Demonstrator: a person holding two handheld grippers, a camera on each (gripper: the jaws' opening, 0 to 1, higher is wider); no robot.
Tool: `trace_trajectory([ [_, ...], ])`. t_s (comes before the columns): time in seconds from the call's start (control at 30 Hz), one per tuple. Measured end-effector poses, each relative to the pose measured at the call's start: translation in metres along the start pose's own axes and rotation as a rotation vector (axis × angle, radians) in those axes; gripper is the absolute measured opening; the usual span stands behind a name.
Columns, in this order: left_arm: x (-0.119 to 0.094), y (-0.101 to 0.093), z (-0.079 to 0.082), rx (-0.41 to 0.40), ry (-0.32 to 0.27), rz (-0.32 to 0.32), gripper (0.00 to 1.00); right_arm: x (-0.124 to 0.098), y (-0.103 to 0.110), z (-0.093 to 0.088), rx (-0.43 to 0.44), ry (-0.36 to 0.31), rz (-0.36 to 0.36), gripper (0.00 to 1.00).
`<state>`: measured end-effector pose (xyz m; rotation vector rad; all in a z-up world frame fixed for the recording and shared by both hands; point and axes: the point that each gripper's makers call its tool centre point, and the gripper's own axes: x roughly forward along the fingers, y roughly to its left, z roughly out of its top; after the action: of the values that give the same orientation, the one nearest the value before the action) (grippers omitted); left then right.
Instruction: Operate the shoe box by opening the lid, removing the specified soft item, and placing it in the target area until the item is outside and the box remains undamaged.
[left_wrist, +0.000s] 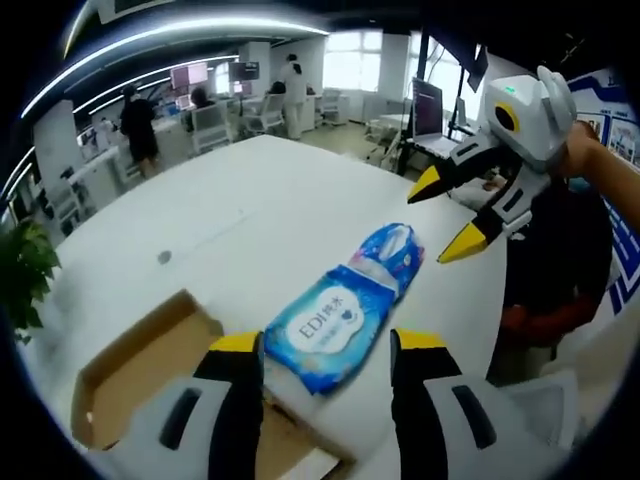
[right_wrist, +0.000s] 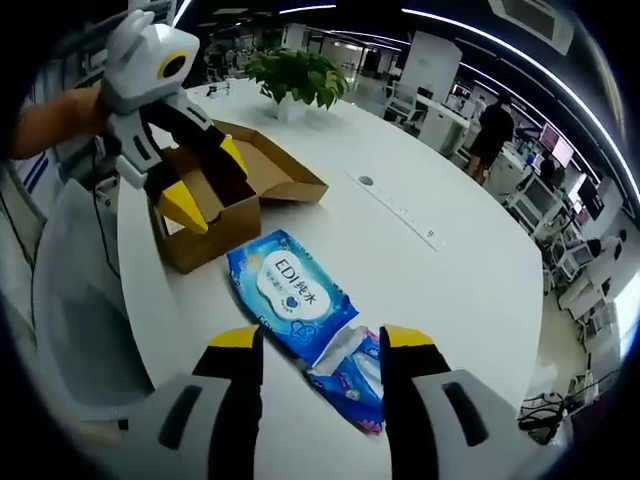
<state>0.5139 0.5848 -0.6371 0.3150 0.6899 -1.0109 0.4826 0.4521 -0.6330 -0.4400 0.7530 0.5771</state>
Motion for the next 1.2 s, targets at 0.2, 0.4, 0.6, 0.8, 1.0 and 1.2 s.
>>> trace_trajectory([
  [0.2,-0.018,0.019,-0.015,-0.022,-0.002,0.024,0.53,0.008,0.015,0.023,-0.016,-0.027,0.028,0.47],
  [0.4,-0.035,0.033,-0.032,-0.035,0.009,0.027,0.55,0.019,0.034,0.038,-0.046,-0.030,0.070,0.48],
  [0.6,-0.050,0.051,-0.049,-0.050,0.015,0.046,0.58,0.029,0.054,0.057,-0.072,-0.052,0.118,0.50],
  [0.8,-0.068,0.067,-0.061,-0.075,0.002,0.077,0.61,0.040,0.075,0.069,-0.118,-0.049,0.170,0.52],
  [1.0,-0.083,0.085,-0.079,-0.084,0.015,0.122,0.63,0.051,0.096,0.080,-0.149,-0.058,0.227,0.54],
  [1.2,-0.100,0.094,-0.093,-0.113,0.016,0.143,0.67,0.058,0.113,0.085,-0.197,-0.058,0.274,0.58],
])
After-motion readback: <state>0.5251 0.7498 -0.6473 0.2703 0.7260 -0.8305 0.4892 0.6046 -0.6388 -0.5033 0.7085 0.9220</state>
